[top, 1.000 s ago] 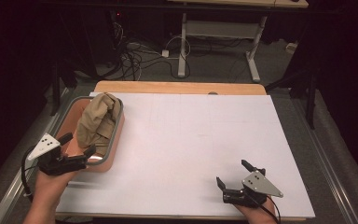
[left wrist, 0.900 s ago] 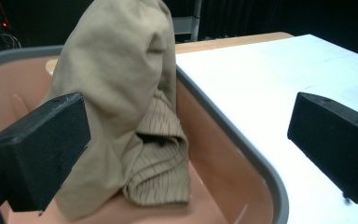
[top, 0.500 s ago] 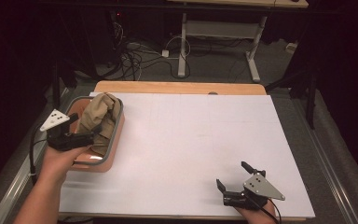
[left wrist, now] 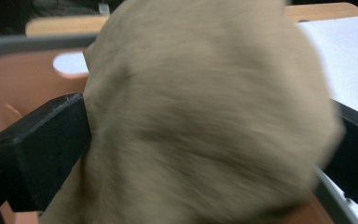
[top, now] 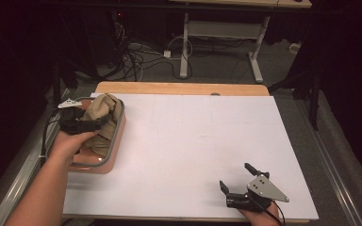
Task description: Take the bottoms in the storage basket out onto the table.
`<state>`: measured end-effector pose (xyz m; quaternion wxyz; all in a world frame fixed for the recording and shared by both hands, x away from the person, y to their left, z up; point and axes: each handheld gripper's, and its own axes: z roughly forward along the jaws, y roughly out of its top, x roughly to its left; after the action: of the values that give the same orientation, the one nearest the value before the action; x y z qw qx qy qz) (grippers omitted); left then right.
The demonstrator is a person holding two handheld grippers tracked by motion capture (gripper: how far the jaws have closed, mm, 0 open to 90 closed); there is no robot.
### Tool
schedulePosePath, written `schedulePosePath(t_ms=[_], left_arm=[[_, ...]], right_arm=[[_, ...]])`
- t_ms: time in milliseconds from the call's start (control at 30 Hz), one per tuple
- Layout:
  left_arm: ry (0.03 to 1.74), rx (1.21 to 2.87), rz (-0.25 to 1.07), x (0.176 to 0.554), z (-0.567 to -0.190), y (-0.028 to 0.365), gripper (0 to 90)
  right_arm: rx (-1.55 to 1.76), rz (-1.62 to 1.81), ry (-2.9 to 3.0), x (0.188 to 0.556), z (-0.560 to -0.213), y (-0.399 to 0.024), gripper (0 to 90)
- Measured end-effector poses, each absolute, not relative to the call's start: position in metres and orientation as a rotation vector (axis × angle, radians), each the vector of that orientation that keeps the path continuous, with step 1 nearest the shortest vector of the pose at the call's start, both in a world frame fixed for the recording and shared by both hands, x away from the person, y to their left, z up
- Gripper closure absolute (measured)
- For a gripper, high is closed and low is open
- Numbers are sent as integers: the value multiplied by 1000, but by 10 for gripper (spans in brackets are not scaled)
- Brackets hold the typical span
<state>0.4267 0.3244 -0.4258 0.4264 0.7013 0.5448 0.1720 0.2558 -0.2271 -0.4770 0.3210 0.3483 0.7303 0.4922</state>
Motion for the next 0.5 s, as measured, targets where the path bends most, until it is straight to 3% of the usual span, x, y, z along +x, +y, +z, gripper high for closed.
schedulePosePath(t_ms=[500], left_arm=[[1526, 1875, 238, 467, -455, 318, 0]], right_arm=[[915, 1282, 1932, 257, -479, -225, 4]])
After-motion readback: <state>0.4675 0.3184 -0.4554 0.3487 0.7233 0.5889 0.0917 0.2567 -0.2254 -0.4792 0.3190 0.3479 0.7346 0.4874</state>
